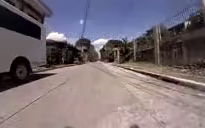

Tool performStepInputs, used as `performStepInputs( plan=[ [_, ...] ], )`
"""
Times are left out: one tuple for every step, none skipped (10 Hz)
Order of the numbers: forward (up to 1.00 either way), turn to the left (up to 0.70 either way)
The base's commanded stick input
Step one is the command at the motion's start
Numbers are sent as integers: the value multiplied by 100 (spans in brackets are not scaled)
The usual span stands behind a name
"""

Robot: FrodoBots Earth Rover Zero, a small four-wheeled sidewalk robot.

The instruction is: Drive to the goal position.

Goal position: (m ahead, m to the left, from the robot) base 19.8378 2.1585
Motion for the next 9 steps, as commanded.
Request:
performStepInputs(
  plan=[
    [100, 27],
    [100, 27],
    [100, 27],
    [100, 27],
    [100, 27],
    [100, 27],
    [100, 27],
    [100, 27],
    [100, 20]
  ],
)
